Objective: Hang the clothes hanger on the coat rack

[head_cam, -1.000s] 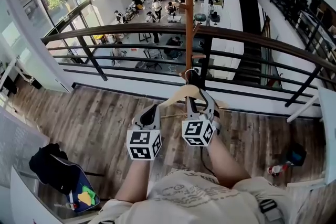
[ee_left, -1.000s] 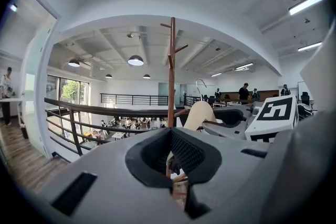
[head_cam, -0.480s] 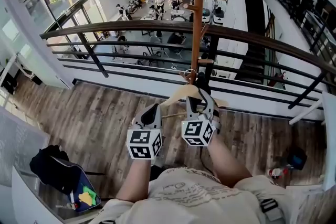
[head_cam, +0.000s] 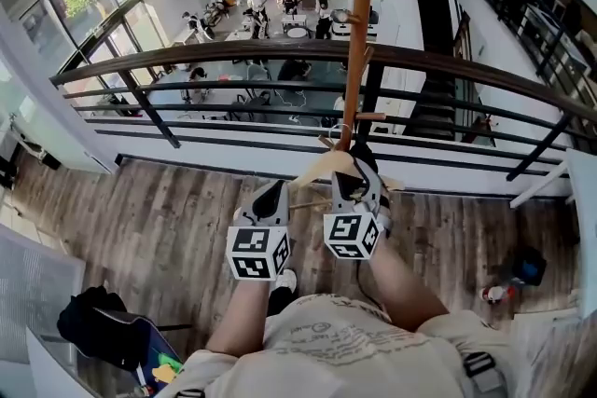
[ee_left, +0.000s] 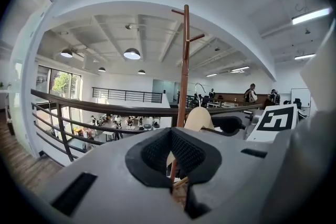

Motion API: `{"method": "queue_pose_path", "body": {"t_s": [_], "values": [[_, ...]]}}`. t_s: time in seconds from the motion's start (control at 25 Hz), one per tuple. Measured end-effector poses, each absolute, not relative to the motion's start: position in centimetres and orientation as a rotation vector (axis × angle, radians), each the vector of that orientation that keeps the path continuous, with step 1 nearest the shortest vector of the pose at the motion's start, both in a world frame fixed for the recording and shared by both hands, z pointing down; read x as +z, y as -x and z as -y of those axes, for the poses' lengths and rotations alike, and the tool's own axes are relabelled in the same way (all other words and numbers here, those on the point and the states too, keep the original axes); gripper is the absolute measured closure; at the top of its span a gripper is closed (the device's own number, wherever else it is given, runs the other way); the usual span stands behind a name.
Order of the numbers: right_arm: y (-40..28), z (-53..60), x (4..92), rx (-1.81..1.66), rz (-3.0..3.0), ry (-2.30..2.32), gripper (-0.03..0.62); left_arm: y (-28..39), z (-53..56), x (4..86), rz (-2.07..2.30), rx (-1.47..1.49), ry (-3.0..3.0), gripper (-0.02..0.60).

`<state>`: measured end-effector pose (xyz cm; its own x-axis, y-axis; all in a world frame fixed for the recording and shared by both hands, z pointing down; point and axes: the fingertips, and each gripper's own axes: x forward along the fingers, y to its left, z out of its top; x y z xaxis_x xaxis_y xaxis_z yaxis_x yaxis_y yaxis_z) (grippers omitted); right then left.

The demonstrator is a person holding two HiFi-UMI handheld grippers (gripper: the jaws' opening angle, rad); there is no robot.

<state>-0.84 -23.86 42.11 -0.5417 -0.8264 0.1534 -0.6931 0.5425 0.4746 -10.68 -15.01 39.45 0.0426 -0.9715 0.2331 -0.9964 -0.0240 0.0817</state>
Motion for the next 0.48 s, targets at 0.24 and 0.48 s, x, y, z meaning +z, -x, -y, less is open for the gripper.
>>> {"method": "queue_pose_path", "body": {"t_s": [0.24, 0.48], "values": [[4.1, 25.5, 43.6, -0.484, 2.376, -1.309, 0.421, 14.6, 17.9, 40.5, 1.945, 0.189, -2.159, 0.577], [6.1, 26.3, 45.2, -0.435, 2.314, -1.354, 0.421, 16.7, 20.3, 40.2, 1.859, 0.206, -2.240, 0.577]]}}
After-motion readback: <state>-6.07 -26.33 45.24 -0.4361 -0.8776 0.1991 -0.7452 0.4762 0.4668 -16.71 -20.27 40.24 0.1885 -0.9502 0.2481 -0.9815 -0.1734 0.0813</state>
